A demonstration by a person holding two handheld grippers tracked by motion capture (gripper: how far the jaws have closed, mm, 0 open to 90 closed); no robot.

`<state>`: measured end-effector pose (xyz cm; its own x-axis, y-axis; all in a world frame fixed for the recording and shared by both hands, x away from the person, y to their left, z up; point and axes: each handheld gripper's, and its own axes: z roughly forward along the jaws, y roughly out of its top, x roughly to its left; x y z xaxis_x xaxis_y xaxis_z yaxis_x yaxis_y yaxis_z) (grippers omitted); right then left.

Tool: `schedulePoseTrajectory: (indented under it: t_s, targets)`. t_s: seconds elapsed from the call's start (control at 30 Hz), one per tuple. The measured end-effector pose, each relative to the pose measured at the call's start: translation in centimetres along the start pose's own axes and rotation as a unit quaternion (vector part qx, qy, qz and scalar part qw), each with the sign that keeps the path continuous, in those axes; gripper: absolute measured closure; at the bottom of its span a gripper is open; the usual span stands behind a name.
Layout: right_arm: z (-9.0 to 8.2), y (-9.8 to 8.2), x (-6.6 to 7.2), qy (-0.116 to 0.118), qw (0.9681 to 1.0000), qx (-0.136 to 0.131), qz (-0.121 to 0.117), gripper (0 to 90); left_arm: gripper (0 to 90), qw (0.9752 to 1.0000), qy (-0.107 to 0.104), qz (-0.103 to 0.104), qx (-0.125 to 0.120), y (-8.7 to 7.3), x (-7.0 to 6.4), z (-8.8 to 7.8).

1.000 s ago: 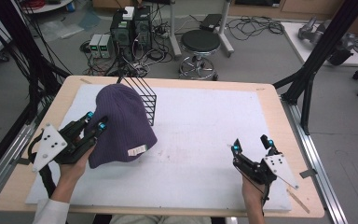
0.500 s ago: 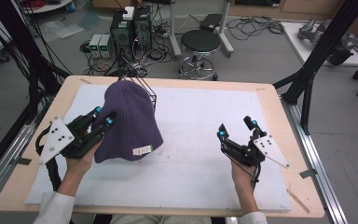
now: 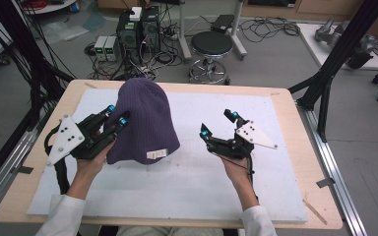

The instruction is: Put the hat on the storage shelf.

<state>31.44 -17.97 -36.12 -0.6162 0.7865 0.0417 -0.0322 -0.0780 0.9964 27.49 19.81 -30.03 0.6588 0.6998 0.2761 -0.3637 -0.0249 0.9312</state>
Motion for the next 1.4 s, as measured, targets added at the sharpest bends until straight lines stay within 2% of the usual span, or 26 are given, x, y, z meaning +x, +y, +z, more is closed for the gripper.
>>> schedulePoseTrajectory:
  t_s: [0.13, 0.2, 0.3, 0.37, 0.5, 0.6, 0.7, 0.77, 0.83, 0.9, 0.97, 1.03, 1.07, 1.17, 1.27, 1.37, 1.4]
  targets:
    - [1.3, 0.4, 0.4, 0.011, 0.9999, -0.004, -0.003, 8.5, 78.0, 1.0000, -0.005, 0.004, -0.007, 0.3, 0.0, 0.5]
    - [2.0, 0.6, 0.6, 0.024, 0.9997, -0.004, 0.000, 8.5, 78.0, 0.9999, -0.010, 0.008, -0.008, 0.4, 0.0, 0.7]
    - [3.1, 0.7, 1.0, 0.057, 0.9984, -0.003, 0.004, 8.5, 78.0, 0.9997, -0.018, 0.009, -0.010, 0.6, -0.2, 0.8]
    - [4.0, 0.9, 1.1, 0.084, 0.9964, 0.003, 0.011, 8.5, 78.0, 0.9996, -0.026, 0.010, -0.009, 0.6, -0.3, 0.9]
    - [5.2, 0.8, 1.6, 0.138, 0.9901, 0.011, 0.024, 8.5, 78.0, 0.9992, -0.038, 0.012, -0.010, 0.6, -0.4, 1.0]
    - [5.7, 0.4, 2.0, 0.160, 0.9864, 0.025, 0.026, 8.5, 78.0, 0.9988, -0.045, 0.008, -0.015, 0.5, -0.4, 1.0]
    - [5.9, 0.3, 2.6, 0.169, 0.9849, 0.031, 0.019, 8.6, 78.1, 0.9982, -0.055, 0.007, -0.020, 0.6, -0.6, 1.1]
    - [6.0, 0.3, 3.0, 0.188, 0.9815, 0.033, 0.021, 16.6, 78.1, 0.9979, -0.060, 0.005, -0.024, 0.6, -0.6, 1.1]
    - [6.1, 0.2, 3.3, 0.214, 0.9760, 0.037, 0.020, 20.3, 78.0, 0.9975, -0.066, 0.002, -0.027, 0.6, -0.5, 1.0]
    - [6.2, 0.3, 3.5, 0.221, 0.9742, 0.039, 0.020, 23.5, 78.0, 0.9970, -0.070, 0.002, -0.032, 0.6, -0.4, 0.9]
    - [6.2, 0.3, 3.5, 0.237, 0.9702, 0.041, 0.027, 29.3, 78.0, 0.9962, -0.077, -0.004, -0.041, 0.5, -0.3, 0.8]
    - [6.3, 0.3, 3.5, 0.262, 0.9627, 0.051, 0.044, 35.6, 78.0, 0.9952, -0.084, -0.012, -0.047, 0.3, -0.2, 0.7]
    - [6.3, 0.3, 3.4, 0.269, 0.9607, 0.052, 0.045, 35.7, 78.0, 0.9947, -0.087, -0.016, -0.051, 0.2, -0.1, 0.6]
    - [6.4, 0.2, 3.2, 0.276, 0.9580, 0.053, 0.057, 33.7, 78.0, 0.9939, -0.093, -0.025, -0.054, -0.1, 0.2, 0.6]
    - [6.6, 0.2, 3.0, 0.291, 0.9520, 0.059, 0.076, 36.0, 78.0, 0.9941, -0.092, -0.025, -0.052, -0.2, 0.3, 0.6]
    - [6.8, 0.4, 3.4, 0.299, 0.9489, 0.072, 0.069, 47.7, 78.0, 0.9948, -0.087, -0.022, -0.049, -0.3, 0.3, 0.7]
    - [6.8, 0.5, 3.6, 0.300, 0.9488, 0.078, 0.062, 52.1, 78.0, 0.9950, -0.086, -0.021, -0.047, -0.3, 0.3, 0.7]
